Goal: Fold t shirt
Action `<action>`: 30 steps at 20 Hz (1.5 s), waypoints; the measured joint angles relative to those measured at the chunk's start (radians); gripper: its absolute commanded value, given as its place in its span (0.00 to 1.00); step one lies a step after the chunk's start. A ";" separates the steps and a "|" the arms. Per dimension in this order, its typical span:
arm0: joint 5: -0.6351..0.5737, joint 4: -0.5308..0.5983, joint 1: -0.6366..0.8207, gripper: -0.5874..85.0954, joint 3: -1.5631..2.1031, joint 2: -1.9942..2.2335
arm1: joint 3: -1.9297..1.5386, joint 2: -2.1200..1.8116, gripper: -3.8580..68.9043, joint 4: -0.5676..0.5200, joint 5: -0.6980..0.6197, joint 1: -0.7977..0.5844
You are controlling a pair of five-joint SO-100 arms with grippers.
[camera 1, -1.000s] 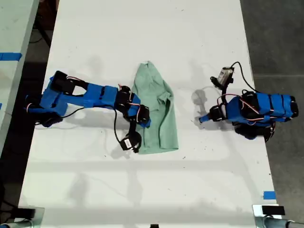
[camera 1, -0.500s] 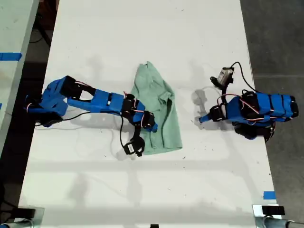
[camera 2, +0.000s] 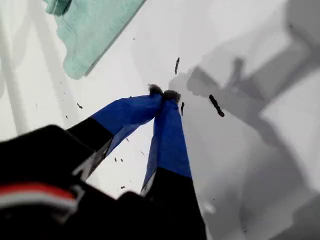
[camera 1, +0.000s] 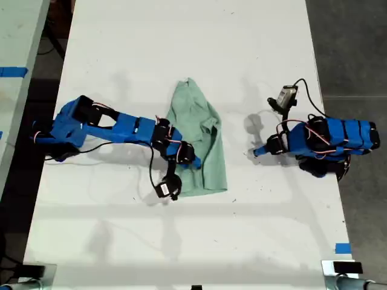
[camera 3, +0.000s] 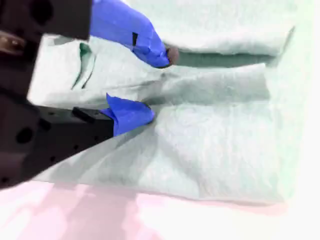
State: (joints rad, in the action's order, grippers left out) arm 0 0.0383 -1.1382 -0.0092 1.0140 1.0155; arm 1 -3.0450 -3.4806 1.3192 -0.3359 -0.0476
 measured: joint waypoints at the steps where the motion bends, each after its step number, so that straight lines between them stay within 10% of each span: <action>1: 0.003 -0.018 -0.009 0.17 0.003 0.049 | 0.000 0.000 0.05 0.000 0.000 0.000; 8: 0.046 -0.252 -0.026 0.18 0.150 0.420 | 0.000 0.000 0.05 0.000 0.000 0.000; 11: 0.115 -0.276 0.032 0.01 0.495 0.710 | 0.000 0.000 0.05 0.000 0.000 0.000; 22: -0.038 0.405 0.328 0.01 1.891 1.555 | 0.000 0.000 0.05 0.000 0.000 0.000; 30: -0.132 0.350 0.374 0.01 2.046 1.793 | 0.000 0.000 0.05 0.000 0.000 0.005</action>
State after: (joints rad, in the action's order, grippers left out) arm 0 -0.0936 -0.7885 0.3651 3.0603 2.8087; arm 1 -3.0450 -3.4806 1.3192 -0.3359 -0.0430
